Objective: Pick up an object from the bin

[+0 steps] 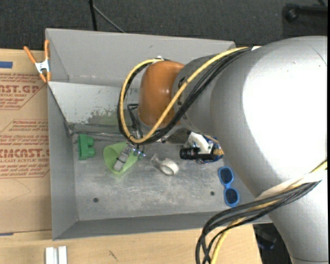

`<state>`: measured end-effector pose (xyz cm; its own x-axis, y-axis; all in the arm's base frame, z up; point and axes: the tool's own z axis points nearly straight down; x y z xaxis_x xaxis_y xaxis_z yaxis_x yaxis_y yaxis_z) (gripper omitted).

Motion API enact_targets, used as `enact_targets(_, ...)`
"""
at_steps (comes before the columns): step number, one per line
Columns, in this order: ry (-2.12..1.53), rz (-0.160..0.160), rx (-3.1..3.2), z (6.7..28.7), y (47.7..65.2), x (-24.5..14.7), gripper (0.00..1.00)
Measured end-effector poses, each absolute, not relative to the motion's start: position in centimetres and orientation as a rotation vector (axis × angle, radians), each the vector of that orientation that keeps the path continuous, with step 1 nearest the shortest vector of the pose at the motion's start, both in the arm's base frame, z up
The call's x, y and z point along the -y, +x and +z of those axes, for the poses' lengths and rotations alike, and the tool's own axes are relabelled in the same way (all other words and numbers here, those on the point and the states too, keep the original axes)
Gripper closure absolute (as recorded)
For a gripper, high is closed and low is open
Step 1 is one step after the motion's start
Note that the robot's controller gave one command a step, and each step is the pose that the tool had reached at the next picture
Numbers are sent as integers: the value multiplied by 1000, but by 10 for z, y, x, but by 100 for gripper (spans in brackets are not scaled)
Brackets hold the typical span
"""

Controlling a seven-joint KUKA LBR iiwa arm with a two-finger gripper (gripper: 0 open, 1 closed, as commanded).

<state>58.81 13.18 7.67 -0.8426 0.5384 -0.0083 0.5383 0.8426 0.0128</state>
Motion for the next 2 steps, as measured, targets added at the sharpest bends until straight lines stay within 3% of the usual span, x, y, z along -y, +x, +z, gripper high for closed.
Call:
enact_targets(1,874,26,-2994,82,592,-133,0)
enact_targets(2,864,52,-2979,90,597,-140,100)
